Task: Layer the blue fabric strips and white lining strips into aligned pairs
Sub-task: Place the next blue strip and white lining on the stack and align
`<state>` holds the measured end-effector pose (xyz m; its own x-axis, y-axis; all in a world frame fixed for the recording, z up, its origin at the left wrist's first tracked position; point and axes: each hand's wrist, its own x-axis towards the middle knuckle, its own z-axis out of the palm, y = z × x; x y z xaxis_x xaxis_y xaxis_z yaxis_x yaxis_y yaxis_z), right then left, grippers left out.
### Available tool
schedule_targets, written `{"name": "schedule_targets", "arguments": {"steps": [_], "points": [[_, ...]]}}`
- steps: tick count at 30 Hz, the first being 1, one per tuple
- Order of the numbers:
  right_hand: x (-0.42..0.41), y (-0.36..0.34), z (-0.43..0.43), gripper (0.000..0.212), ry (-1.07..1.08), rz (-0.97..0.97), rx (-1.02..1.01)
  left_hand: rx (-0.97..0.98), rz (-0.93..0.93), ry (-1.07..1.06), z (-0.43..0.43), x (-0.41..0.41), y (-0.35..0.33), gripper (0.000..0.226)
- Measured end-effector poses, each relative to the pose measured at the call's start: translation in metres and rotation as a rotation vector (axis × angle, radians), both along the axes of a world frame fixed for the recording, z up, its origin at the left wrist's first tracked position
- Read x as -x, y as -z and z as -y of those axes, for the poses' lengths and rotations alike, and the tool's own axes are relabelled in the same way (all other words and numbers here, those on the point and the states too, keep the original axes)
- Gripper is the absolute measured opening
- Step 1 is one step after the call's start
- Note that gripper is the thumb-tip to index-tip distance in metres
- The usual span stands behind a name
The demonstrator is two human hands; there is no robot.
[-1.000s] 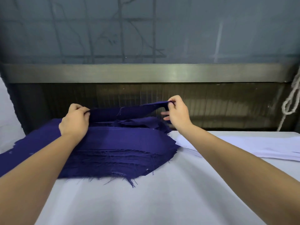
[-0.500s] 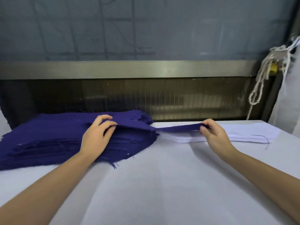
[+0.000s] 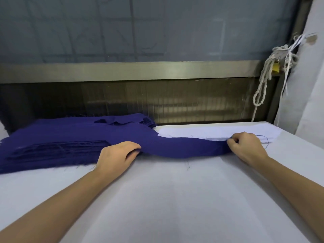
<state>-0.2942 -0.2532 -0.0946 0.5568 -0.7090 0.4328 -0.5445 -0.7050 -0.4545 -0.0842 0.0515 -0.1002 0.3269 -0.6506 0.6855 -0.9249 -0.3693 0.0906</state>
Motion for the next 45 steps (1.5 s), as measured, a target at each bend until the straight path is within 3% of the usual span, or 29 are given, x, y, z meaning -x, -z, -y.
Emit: {"name": "schedule_targets", "arguments": {"steps": [4,11,14,17,24,27,30,39,45], "points": [[0.004,-0.002,0.007,0.048,0.137,-0.068,0.019,-0.018,-0.048,-0.101,0.000,-0.006,0.004,0.017],[0.008,-0.005,0.013,0.030,0.322,-0.522,0.362,-0.070,0.138,-0.014,-0.002,-0.005,0.001,0.010],[0.003,-0.007,0.008,0.021,0.222,-0.407,0.376,-0.159,0.186,0.095,-0.001,-0.004,0.000,0.010],[-0.002,-0.004,0.000,0.011,0.062,-0.209,0.213,-0.233,0.132,0.159,-0.001,-0.002,0.000,0.017],[-0.008,0.012,0.000,0.022,-0.170,-0.310,0.135,-0.302,-0.298,0.257,-0.006,-0.008,0.003,0.055],[-0.008,0.013,0.002,0.026,-0.159,-0.344,0.128,-0.273,-0.366,0.230,-0.003,-0.010,0.006,0.048],[-0.009,0.011,0.001,0.028,-0.093,-0.395,0.126,-0.295,-0.347,0.177,0.003,-0.010,0.008,0.024],[-0.002,0.003,0.009,0.021,0.094,-0.539,0.047,-0.479,-0.183,0.074,0.029,0.004,0.007,0.032],[-0.014,0.000,0.008,0.021,0.065,-0.487,0.225,-0.506,-0.127,0.027,0.042,0.008,0.003,0.029]]}}
